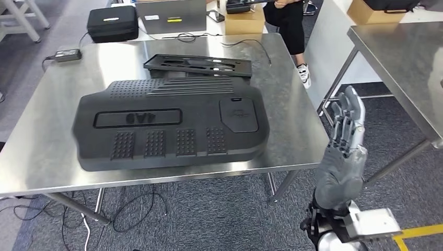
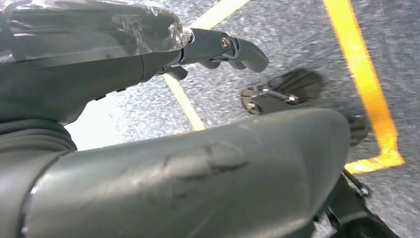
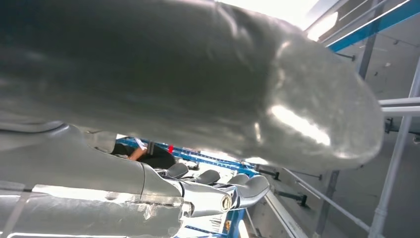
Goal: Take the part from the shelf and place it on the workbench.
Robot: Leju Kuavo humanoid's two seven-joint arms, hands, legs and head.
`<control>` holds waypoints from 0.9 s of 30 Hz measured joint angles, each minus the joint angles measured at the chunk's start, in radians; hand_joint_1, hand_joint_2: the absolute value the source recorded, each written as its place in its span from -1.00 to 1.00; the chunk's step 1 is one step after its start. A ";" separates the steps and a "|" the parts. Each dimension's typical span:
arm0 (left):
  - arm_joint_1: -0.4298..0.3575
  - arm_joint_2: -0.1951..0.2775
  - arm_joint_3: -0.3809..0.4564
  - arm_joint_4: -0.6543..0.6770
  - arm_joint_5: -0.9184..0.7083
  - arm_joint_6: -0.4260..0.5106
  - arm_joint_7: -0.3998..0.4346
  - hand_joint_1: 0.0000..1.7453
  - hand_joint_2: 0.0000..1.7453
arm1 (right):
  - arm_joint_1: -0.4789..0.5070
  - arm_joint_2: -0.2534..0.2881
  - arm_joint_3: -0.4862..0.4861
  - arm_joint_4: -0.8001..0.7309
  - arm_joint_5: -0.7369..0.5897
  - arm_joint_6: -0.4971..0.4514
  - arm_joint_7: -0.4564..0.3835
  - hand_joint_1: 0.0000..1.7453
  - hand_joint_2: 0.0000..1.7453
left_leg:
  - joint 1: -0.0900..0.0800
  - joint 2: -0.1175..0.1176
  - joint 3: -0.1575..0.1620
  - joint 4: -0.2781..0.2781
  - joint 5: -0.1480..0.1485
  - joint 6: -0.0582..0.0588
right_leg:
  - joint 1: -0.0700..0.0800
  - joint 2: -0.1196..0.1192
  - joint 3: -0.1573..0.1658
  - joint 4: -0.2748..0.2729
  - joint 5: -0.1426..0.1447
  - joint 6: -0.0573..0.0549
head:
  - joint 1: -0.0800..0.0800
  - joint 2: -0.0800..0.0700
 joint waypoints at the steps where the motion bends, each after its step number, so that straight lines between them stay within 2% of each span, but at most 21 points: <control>1: 0.000 0.000 0.000 0.000 0.000 0.000 0.000 -1.00 -1.00 | 0.001 0.000 0.000 0.000 -0.001 -0.001 0.001 -1.00 -1.00 | 0.000 0.000 -0.014 0.001 0.009 0.003 | -0.001 0.000 -0.015 0.065 -0.047 0.002 | 0.006 0.000; 2: 0.000 0.000 0.000 0.000 0.000 0.000 0.000 -1.00 -1.00 | 0.001 -0.001 -0.001 0.000 -0.001 -0.001 0.001 -1.00 -1.00 | -0.001 0.001 -0.029 0.003 0.019 0.004 | -0.003 0.000 -0.026 0.128 -0.080 0.004 | 0.011 0.000; 3: 0.001 0.000 0.000 0.000 0.000 0.000 0.001 -1.00 -1.00 | 0.002 -0.001 -0.001 0.000 -0.002 -0.001 0.002 -1.00 -1.00 | -0.001 0.001 -0.044 0.006 0.028 0.004 | -0.003 0.000 -0.025 0.166 -0.086 0.005 | 0.014 0.000; 4: 0.001 0.000 0.000 0.000 -0.001 0.000 0.001 -1.00 -1.00 | 0.002 -0.001 -0.001 0.000 -0.002 -0.001 0.002 -1.00 -1.00 | -0.001 0.001 -0.058 0.011 0.036 0.002 | -0.003 0.000 -0.010 0.174 -0.071 0.005 | 0.017 0.000; 5: 0.001 0.000 0.000 0.000 -0.001 0.000 0.001 -1.00 -1.00 | 0.002 -0.001 -0.001 0.000 -0.003 -0.001 0.002 -1.00 -1.00 | -0.001 0.001 -0.071 0.017 0.043 0.001 | -0.003 0.000 0.021 0.148 -0.044 0.003 | 0.021 0.000; 6: 0.001 0.000 0.000 0.000 -0.001 0.000 0.001 -1.00 -1.00 | 0.002 -0.001 -0.001 0.000 -0.003 -0.001 0.002 -1.00 -1.00 | -0.001 0.001 -0.082 0.024 0.048 -0.001 | -0.003 0.000 0.067 0.089 -0.018 0.001 | 0.025 0.000; 8: 0.001 0.000 0.000 0.000 -0.001 0.000 0.001 -1.00 -1.00 | 0.001 -0.001 -0.001 -0.002 -0.003 -0.002 0.002 -1.00 -1.00 | -0.003 0.000 -0.099 0.038 0.058 -0.009 | 0.002 0.000 0.165 -0.059 -0.010 -0.009 | 0.032 0.000; 9: 0.001 0.000 0.000 0.000 -0.001 0.000 0.001 -1.00 -1.00 | 0.001 -0.001 -0.001 -0.004 -0.003 -0.002 0.002 -1.00 -1.00 | -0.003 0.000 -0.104 0.043 0.064 -0.013 | 0.004 0.000 0.196 -0.109 -0.016 -0.014 | 0.033 0.000; 11: 0.002 0.000 0.000 0.000 -0.002 0.000 0.001 -1.00 -1.00 | 0.001 -0.001 -0.001 -0.008 -0.003 -0.002 0.002 -1.00 -1.00 | -0.003 0.000 -0.106 0.045 0.072 -0.020 | 0.008 0.000 0.211 -0.139 -0.024 -0.018 | 0.032 0.000; 17: 0.002 0.000 0.000 0.000 -0.003 0.000 0.001 -1.00 -1.00 | 0.000 -0.002 -0.001 -0.009 -0.003 -0.002 0.002 -1.00 -1.00 | -0.001 0.000 -0.107 0.044 0.079 -0.026 | 0.010 0.000 0.207 -0.138 -0.021 -0.020 | 0.033 0.000; 19: 0.002 0.000 -0.001 0.000 -0.006 0.000 0.001 -1.00 -1.00 | 0.001 -0.002 -0.001 -0.010 -0.004 -0.003 0.004 -1.00 -1.00 | 0.004 -0.003 -0.145 0.151 -0.013 -0.043 | 0.005 -0.003 0.177 -0.141 0.008 -0.036 | 0.022 0.000; 21: 0.003 0.000 -0.001 0.000 -0.009 0.000 0.001 -1.00 -1.00 | 0.002 -0.003 -0.001 -0.012 -0.004 -0.005 0.006 -1.00 -1.00 | 0.011 -0.006 -0.186 0.306 -0.119 -0.060 | -0.001 -0.006 0.132 -0.141 0.045 -0.048 | 0.007 0.000; 22: 0.003 0.000 -0.001 0.000 -0.009 0.000 0.001 -1.00 -1.00 | 0.002 -0.003 -0.001 -0.013 -0.004 -0.005 0.006 -1.00 -1.00 | 0.013 -0.006 -0.181 0.334 -0.117 -0.063 | -0.001 -0.006 0.115 -0.137 0.055 -0.047 | 0.003 0.000; 23: 0.002 0.000 -0.001 0.000 -0.009 0.000 0.001 -1.00 -1.00 | 0.002 -0.003 -0.001 -0.013 -0.004 -0.005 0.007 -1.00 -1.00 | 0.016 -0.006 -0.159 0.328 -0.094 -0.064 | -0.002 -0.006 0.099 -0.132 0.064 -0.045 | 0.001 0.000; 24: 0.002 0.000 -0.001 0.000 -0.009 0.000 0.001 -1.00 -1.00 | 0.002 -0.003 -0.001 -0.014 -0.004 -0.006 0.007 -1.00 -1.00 | 0.018 -0.006 -0.119 0.287 -0.063 -0.065 | -0.002 -0.006 0.083 -0.127 0.073 -0.042 | -0.002 0.000; 25: 0.001 0.000 -0.001 0.000 -0.009 0.000 0.001 -1.00 -1.00 | 0.002 -0.003 -0.001 -0.015 -0.004 -0.007 0.008 -1.00 -1.00 | 0.020 -0.007 -0.068 0.222 -0.044 -0.064 | -0.003 -0.005 0.069 -0.121 0.080 -0.038 | -0.005 0.000; 26: 0.000 0.000 -0.001 0.000 -0.009 0.000 0.001 -1.00 -1.00 | 0.002 -0.003 -0.001 -0.016 -0.004 -0.008 0.008 -1.00 -1.00 | 0.019 -0.007 -0.016 0.145 -0.040 -0.062 | -0.002 -0.005 0.058 -0.114 0.087 -0.033 | -0.008 0.000; 27: -0.002 0.000 -0.001 0.000 -0.010 0.000 0.001 -1.00 -1.00 | 0.001 -0.003 -0.002 -0.019 -0.004 -0.009 0.008 -1.00 -1.00 | 0.018 -0.009 0.021 0.084 -0.047 -0.057 | -0.002 -0.006 0.050 -0.111 0.095 -0.026 | -0.008 0.000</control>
